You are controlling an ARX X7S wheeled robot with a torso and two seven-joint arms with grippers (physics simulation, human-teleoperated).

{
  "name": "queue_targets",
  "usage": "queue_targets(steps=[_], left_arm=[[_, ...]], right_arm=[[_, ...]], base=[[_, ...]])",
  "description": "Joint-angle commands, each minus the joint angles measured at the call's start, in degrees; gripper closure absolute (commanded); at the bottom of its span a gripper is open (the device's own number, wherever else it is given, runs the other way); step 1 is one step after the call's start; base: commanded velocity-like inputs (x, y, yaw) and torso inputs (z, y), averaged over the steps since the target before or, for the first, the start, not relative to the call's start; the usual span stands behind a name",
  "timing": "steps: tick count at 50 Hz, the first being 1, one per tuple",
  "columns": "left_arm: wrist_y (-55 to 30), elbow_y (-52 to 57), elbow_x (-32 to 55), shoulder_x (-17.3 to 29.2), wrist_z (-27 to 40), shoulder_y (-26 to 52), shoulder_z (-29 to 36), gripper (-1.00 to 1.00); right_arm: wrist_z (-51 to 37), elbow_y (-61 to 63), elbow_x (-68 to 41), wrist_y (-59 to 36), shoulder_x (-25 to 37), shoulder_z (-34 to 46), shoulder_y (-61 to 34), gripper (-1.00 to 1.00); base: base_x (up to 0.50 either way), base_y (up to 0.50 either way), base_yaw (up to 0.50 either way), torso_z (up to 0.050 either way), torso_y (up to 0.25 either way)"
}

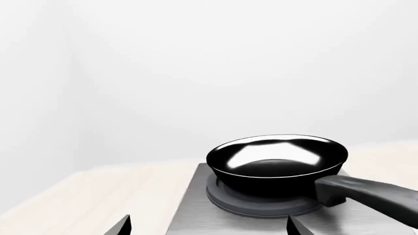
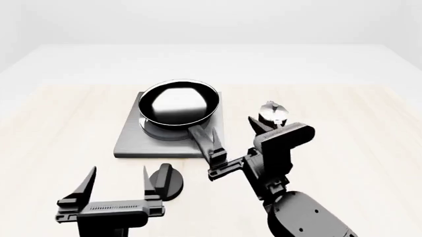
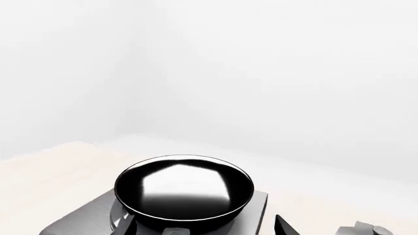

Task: Put the frying pan on the stove.

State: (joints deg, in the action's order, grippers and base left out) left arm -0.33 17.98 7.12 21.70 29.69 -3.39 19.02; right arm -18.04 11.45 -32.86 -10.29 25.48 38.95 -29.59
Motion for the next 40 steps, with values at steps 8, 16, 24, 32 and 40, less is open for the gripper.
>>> queue_targets(steps=[8,16,24,32,40], left_arm=[[-0.79,4.11,0.44,1.31,0.97,-1.46,-1.03,-1.0],[-1.51,9.0,0.58,2.64,1.75,-3.5,-1.89,-1.0],[-1.66,11.59,0.44,3.29,2.19,-4.58,-2.14,-1.0],[-1.7,13.21,0.16,3.74,2.47,-5.3,-2.11,-1.0],[-1.75,14.48,-0.13,4.09,2.79,-5.87,-2.13,-1.0]], right_arm=[[-7.94,13.36,1.49,2.71,5.26,-3.48,6.77,-1.0],[-11.11,20.58,2.48,1.73,8.11,-4.16,8.76,-1.0],[-12.7,24.81,1.87,1.67,9.85,-5.2,10.06,-1.0],[-13.59,26.49,2.26,2.84,11.3,-6.07,11.94,-1.0],[-14.5,28.87,3.12,3.09,12.37,-6.14,13.28,-1.0]], base=[[0.0,0.0,0.0,0.0,0.0],[0.0,0.0,0.0,0.0,0.0],[0.0,0.0,0.0,0.0,0.0],[0.0,0.0,0.0,0.0,0.0],[0.0,0.0,0.0,0.0,0.0]])
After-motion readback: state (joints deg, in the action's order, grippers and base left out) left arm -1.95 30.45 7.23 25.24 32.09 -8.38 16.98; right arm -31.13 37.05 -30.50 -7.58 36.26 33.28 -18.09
